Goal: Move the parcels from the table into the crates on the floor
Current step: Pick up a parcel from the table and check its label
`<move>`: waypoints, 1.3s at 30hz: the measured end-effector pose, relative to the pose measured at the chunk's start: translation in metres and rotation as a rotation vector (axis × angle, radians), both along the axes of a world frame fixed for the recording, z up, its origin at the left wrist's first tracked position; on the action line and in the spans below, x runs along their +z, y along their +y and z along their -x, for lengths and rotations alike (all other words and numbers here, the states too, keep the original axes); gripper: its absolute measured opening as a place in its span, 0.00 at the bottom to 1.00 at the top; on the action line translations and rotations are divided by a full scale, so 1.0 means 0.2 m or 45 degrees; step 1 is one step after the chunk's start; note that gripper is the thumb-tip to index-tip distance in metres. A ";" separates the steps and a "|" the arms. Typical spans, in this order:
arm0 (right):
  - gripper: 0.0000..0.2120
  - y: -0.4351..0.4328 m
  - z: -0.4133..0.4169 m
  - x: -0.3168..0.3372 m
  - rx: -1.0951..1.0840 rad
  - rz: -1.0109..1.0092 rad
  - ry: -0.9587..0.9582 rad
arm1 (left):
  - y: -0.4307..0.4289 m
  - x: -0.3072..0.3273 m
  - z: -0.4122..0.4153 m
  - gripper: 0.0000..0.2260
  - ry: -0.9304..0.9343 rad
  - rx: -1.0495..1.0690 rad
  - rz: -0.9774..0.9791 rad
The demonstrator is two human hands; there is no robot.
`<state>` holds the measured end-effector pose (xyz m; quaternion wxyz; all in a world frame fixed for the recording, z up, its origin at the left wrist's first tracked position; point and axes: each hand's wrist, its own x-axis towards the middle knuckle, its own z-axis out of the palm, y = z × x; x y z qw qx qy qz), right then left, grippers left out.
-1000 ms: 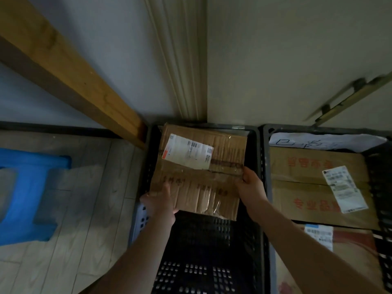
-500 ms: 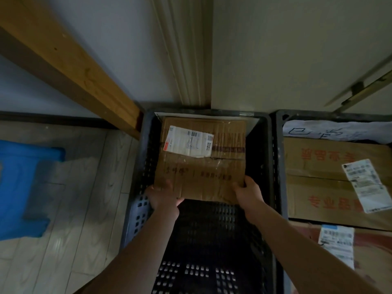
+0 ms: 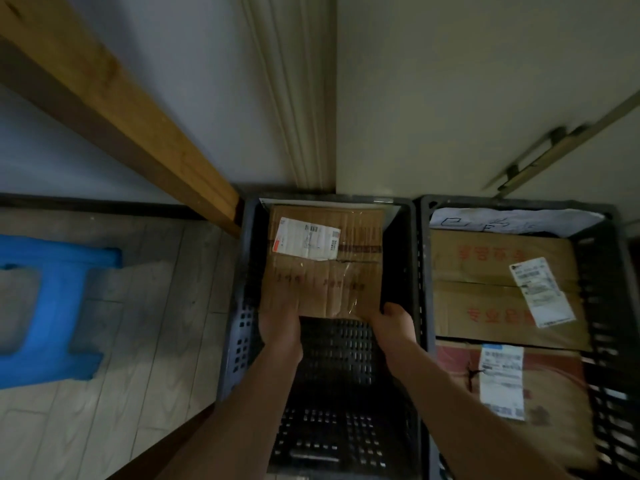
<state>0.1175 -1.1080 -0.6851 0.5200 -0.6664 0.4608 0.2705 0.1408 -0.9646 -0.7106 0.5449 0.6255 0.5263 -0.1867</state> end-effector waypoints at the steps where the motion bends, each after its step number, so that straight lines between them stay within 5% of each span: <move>1: 0.20 0.01 0.01 0.07 -0.016 -0.005 -0.011 | -0.01 0.05 0.01 0.19 -0.001 -0.062 -0.020; 6: 0.21 0.02 0.07 0.44 -0.075 -0.017 -0.052 | -0.10 0.37 0.12 0.22 -0.106 -0.379 -0.067; 18: 0.24 -0.02 0.36 1.33 -0.253 -0.174 -0.235 | -0.12 1.36 0.43 0.20 -0.281 -0.380 0.229; 27: 0.22 0.01 0.65 1.98 -0.084 -0.206 -0.530 | 0.02 2.02 0.73 0.21 -0.447 -0.524 0.385; 32: 0.17 0.10 0.80 2.34 -0.021 -0.214 -0.694 | 0.17 2.39 0.89 0.32 -0.529 -0.497 0.393; 36: 0.20 0.21 0.87 2.58 0.049 -0.182 -0.794 | 0.38 2.64 0.97 0.22 -0.590 -0.454 0.373; 39: 0.22 0.31 0.88 2.74 0.119 -0.209 -0.872 | 0.53 2.78 1.00 0.24 -0.671 -0.419 0.313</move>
